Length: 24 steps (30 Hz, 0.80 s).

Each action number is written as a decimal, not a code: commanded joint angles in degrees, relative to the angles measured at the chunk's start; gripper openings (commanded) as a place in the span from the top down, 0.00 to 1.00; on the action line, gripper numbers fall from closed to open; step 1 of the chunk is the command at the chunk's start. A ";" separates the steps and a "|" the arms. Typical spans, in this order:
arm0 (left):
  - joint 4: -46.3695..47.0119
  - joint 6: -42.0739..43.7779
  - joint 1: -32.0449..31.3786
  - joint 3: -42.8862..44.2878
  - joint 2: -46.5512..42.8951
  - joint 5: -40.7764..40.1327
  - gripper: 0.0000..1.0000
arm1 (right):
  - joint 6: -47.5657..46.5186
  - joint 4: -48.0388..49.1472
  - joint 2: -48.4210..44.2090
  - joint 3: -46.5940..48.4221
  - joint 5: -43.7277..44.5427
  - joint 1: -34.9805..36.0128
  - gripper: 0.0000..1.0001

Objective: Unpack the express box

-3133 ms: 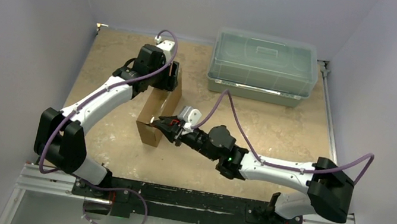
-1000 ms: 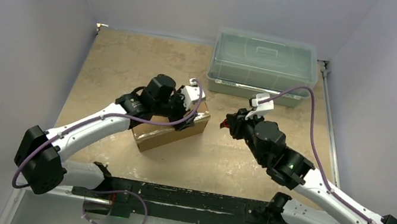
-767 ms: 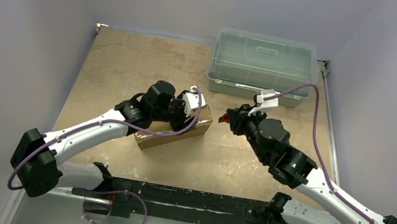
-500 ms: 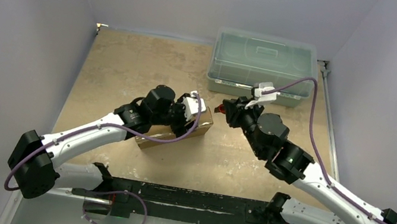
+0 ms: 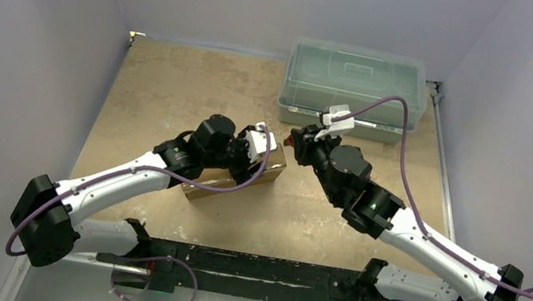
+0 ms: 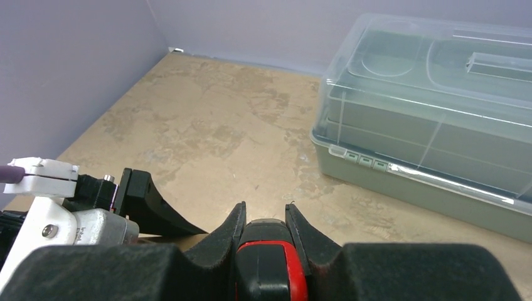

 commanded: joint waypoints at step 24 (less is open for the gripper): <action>-2.07 1.43 -0.11 -1.20 -0.09 -1.69 0.69 | -1.12 4.55 -2.33 -1.73 -1.62 0.13 1.00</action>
